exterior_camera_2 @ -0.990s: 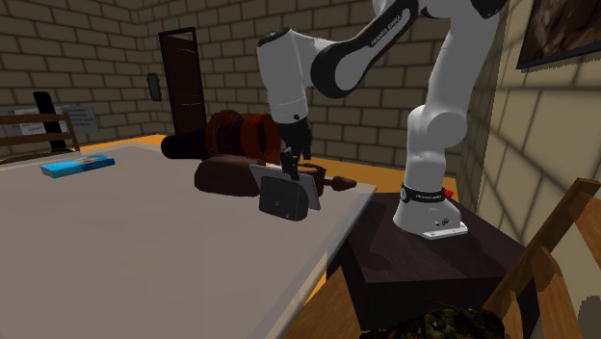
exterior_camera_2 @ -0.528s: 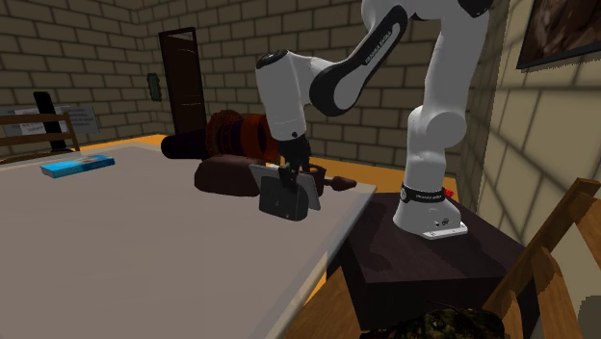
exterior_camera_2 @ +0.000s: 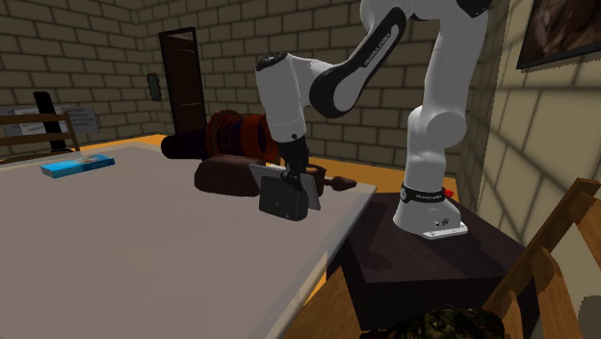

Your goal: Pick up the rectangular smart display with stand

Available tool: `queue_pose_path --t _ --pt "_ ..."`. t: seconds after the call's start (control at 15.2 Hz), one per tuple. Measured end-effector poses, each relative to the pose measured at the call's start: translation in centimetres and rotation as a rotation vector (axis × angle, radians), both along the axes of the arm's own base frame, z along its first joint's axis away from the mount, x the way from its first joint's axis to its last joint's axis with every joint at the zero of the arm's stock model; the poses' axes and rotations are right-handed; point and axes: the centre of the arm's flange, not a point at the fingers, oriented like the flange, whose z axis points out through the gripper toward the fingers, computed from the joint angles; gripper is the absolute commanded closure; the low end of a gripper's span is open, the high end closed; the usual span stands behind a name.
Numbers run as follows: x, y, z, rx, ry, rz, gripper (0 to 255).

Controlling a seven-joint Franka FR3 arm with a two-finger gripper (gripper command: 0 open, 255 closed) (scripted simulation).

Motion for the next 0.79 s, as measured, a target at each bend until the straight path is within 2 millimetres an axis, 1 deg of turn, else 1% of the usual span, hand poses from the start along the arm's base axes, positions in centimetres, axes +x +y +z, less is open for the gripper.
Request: queue_pose_path --t 0.26,0.4,0.79 --pt "0.0 0.1 0.2 0.0 0.0 0.0 255" --pt "-0.1 0.0 0.9 0.0 0.001 0.0 255" --pt "-0.1 0.0 4.0 0.001 0.004 0.001 255"
